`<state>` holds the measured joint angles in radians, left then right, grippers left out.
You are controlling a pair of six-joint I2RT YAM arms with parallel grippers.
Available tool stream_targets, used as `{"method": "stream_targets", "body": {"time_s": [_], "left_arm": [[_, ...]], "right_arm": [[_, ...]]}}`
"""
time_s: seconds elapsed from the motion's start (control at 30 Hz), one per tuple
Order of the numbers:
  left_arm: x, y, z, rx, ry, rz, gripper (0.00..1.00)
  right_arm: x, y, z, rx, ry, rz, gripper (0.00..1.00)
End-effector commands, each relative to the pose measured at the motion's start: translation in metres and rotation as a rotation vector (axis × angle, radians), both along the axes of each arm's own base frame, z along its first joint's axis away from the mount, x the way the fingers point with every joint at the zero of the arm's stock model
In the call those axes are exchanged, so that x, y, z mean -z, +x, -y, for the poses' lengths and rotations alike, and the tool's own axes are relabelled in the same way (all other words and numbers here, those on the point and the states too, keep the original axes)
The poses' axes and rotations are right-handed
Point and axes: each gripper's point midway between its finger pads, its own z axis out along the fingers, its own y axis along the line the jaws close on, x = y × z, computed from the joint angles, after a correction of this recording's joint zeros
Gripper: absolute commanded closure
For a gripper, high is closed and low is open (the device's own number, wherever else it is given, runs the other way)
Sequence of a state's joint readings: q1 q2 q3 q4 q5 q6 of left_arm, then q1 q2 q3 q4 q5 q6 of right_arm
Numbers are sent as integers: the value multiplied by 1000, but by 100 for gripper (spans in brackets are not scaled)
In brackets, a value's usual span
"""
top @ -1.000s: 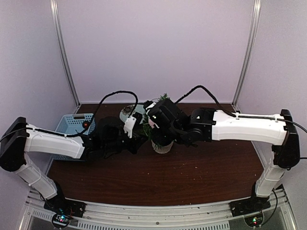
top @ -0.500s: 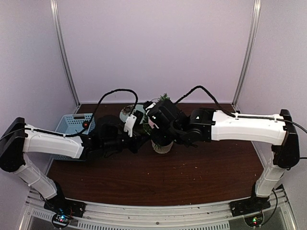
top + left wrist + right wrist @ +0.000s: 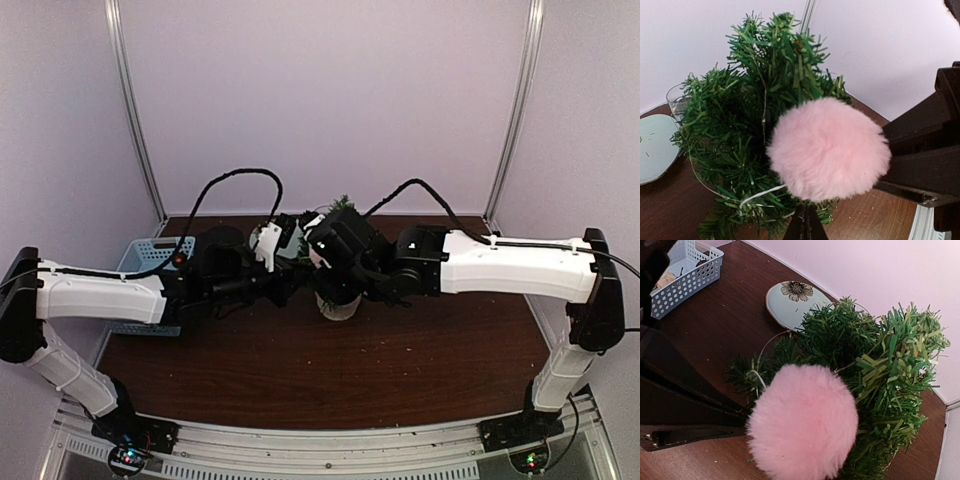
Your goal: Decorate the small christmas tree
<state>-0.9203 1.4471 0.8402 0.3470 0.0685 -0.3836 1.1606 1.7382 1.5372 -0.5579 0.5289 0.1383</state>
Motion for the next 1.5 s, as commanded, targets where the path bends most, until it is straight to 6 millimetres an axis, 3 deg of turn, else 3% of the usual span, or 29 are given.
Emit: {"method": "stream_targets", "body": {"time_s": [0.0,0.83,1.47], "left_arm": [[-25,7,-4,-45,-27,43,100],[-46,22,-14,-71,-89,21,100],[-40,38,-22,-127,-65,-10,100]], "right_arm": [[-3,2,1,22,0,12,100],[-2,1,-1,11,4,4,100],[0,-1,-1,4,4,-1,100]]}}
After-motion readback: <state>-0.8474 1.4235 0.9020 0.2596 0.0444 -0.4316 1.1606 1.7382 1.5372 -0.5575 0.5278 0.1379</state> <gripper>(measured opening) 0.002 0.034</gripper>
